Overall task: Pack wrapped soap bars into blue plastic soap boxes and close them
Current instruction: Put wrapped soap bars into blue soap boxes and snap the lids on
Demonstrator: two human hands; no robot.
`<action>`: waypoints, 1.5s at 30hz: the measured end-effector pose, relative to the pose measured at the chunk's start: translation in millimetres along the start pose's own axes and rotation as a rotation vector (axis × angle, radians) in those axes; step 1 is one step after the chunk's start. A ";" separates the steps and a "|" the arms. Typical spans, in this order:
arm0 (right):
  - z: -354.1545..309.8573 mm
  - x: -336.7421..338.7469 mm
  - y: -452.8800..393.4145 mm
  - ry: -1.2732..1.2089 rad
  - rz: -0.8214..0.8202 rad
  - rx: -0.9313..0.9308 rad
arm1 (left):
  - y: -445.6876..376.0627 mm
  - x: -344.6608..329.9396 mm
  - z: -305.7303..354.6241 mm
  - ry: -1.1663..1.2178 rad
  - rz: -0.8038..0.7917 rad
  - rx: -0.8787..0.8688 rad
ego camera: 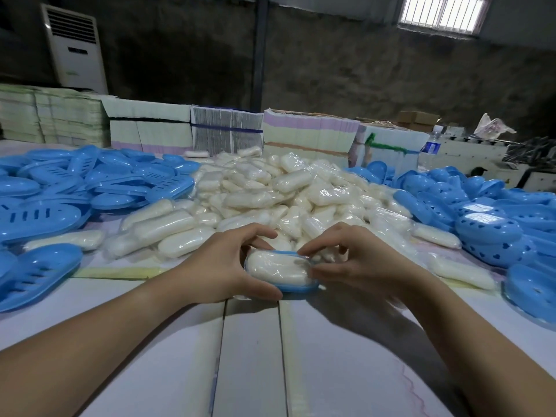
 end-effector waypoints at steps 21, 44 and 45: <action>59.5 51.2 -11.2 -0.026 0.521 -0.356 | -0.2 -1.3 -3.1 -0.118 0.026 -0.082; 180.8 134.9 39.0 0.930 0.557 -0.744 | -5.7 -5.5 -8.7 -0.065 0.055 -0.106; 171.2 130.1 30.6 0.872 0.584 -0.704 | -5.6 -5.4 -8.6 -0.064 0.054 -0.104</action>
Point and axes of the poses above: each hand's wrist, its own y-axis away from the middle knuckle, its own x-axis out of the back of the hand, z = x × y, the point moved 4 cm from there along -y, towards the middle knuckle, and after that the axes turned 12 degrees about z, right-handed, at the moved point
